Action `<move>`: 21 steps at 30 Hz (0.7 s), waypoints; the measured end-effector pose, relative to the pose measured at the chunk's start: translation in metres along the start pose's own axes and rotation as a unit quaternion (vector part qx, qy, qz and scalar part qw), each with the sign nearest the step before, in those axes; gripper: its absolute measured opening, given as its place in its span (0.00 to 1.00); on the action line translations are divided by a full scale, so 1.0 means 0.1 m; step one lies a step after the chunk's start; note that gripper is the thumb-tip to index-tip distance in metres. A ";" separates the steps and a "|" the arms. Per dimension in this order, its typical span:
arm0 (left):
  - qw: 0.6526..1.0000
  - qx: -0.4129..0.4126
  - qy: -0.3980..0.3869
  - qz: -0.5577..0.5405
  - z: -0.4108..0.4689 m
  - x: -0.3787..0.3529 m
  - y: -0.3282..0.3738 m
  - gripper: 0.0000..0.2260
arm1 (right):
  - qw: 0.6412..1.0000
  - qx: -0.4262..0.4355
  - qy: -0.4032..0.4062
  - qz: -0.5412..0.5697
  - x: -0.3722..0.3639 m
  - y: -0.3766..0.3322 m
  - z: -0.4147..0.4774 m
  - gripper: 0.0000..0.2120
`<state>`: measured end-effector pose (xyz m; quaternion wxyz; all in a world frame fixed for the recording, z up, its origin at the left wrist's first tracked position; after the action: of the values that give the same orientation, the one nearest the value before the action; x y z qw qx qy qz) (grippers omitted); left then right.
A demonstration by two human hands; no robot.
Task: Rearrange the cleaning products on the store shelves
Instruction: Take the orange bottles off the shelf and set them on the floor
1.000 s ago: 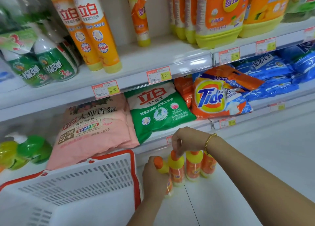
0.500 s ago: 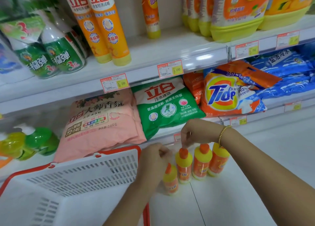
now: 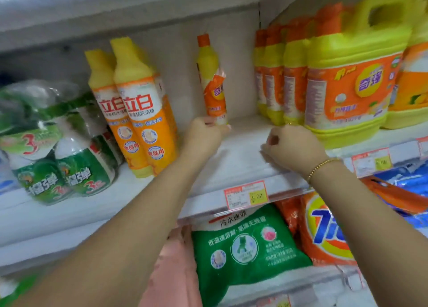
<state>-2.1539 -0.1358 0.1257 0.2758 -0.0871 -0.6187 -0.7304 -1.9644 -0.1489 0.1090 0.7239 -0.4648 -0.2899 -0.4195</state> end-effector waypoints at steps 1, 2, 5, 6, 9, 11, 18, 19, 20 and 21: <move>1.000 0.023 -0.004 0.019 0.16 -0.06 -0.04 0.21 | 1.000 -0.001 0.021 -0.005 -0.01 0.03 -0.01 0.10; 0.998 0.042 0.000 0.038 0.32 -0.10 -0.09 0.21 | 0.999 0.003 0.049 -0.004 0.01 0.04 -0.03 0.12; 0.995 0.063 0.059 0.048 0.69 -0.17 -0.15 0.29 | 0.995 0.026 0.099 0.004 0.03 0.05 -0.09 0.14; 0.994 0.057 0.080 0.052 0.80 -0.19 -0.12 0.32 | 0.993 0.035 0.110 0.005 0.03 0.05 -0.09 0.15; 0.993 0.019 0.109 0.040 1.08 -0.29 0.00 0.29 | 0.989 0.054 0.137 0.018 0.01 0.06 -0.09 0.15; 0.992 0.005 0.129 0.012 1.19 -0.31 0.04 0.23 | 0.986 0.065 0.152 0.030 0.02 0.06 -0.09 0.15; 0.992 -0.022 0.122 0.035 0.97 -0.33 0.07 0.22 | 0.980 0.061 0.181 0.060 0.10 0.05 -0.15 0.15; 0.992 -0.039 0.108 0.043 0.86 -0.34 0.10 0.21 | 0.978 0.062 0.186 0.069 0.11 0.05 -0.17 0.14; 0.993 -0.062 0.090 0.044 0.73 -0.36 0.15 0.20 | 0.977 0.063 0.186 0.082 0.12 0.05 -0.18 0.13; 0.992 -0.089 0.075 0.043 0.59 -0.36 0.19 0.20 | 0.977 0.059 0.180 0.097 0.12 0.06 -0.18 0.12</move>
<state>-2.1263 -0.0704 0.1383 0.3438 -0.0833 -0.5249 -0.7742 -1.9532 -0.1684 0.1085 0.8276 -0.3643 -0.1326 -0.4060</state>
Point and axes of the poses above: each hand's wrist, its own z-axis towards the middle knuckle, its own x-axis out of the back of the hand, y = z × x, the point moved 7 cm from there along z, towards the middle knuckle, and after that the axes turned 7 degrees about z, right-handed, at the moved point
